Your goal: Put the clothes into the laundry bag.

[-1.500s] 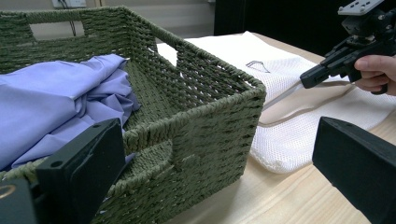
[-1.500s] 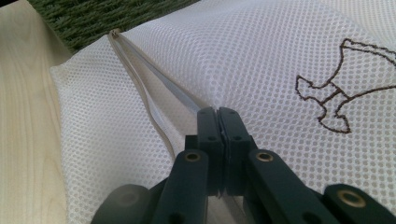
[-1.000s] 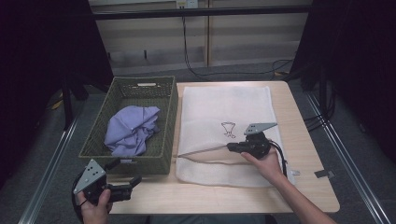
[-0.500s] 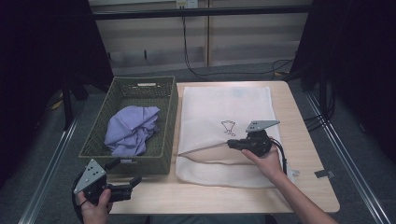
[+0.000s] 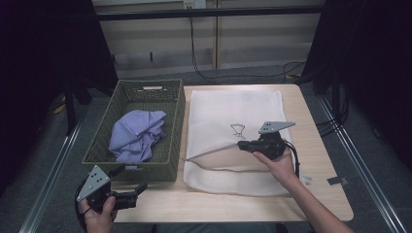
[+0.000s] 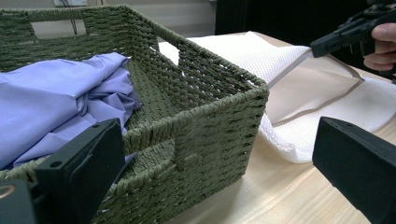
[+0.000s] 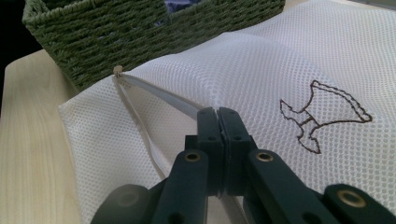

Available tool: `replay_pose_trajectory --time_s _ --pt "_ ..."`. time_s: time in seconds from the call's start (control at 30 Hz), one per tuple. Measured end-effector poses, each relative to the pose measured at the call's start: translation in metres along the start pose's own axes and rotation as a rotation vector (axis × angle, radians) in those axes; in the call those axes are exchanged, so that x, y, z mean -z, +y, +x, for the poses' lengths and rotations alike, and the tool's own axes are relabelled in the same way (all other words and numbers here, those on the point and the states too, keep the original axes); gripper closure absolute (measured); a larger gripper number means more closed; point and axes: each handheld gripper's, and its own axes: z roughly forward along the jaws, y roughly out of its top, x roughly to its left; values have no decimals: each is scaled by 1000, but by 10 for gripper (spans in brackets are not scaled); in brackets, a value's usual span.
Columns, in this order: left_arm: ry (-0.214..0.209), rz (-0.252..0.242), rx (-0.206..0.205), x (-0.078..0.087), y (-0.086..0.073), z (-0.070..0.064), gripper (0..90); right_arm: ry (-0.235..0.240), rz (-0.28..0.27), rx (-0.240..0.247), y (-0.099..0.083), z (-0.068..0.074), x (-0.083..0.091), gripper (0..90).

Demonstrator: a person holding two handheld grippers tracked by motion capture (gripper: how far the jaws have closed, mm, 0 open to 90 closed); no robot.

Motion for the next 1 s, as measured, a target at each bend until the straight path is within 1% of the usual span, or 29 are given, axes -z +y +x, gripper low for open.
replay_pose_trajectory --time_s 0.23,0.33,0.43,0.5,0.6,0.67,0.73,0.8,0.93,1.0 --pt "5 0 -4 0 0 0 25 -9 -20 -2 5 -1 4 891" --pt "6 -2 -4 0 1 0 24 -13 -28 -14 6 -1 5 891" --pt "6 -2 -6 0 1 -1 24 -17 -35 -12 7 -1 7 891" --pt "1 -4 -6 0 1 0 24 -20 -43 -19 9 -1 8 891" --pt "6 -3 -3 0 0 0 24 -22 -52 -20 11 -2 9 891" --pt "-2 -3 1 0 0 0 24 -26 -48 -14 13 -1 9 891" --pt "-1 -1 1 0 0 1 24 -27 -46 -8 15 0 9 891" --pt "0 -3 4 0 0 1 24 -27 -55 -13 16 -1 9 891" --pt "-5 -1 -3 0 0 1 25 -26 -67 -16 18 -1 9 891" --pt "-5 3 -10 -1 1 -1 25 -24 -83 -20 20 -2 10 891"
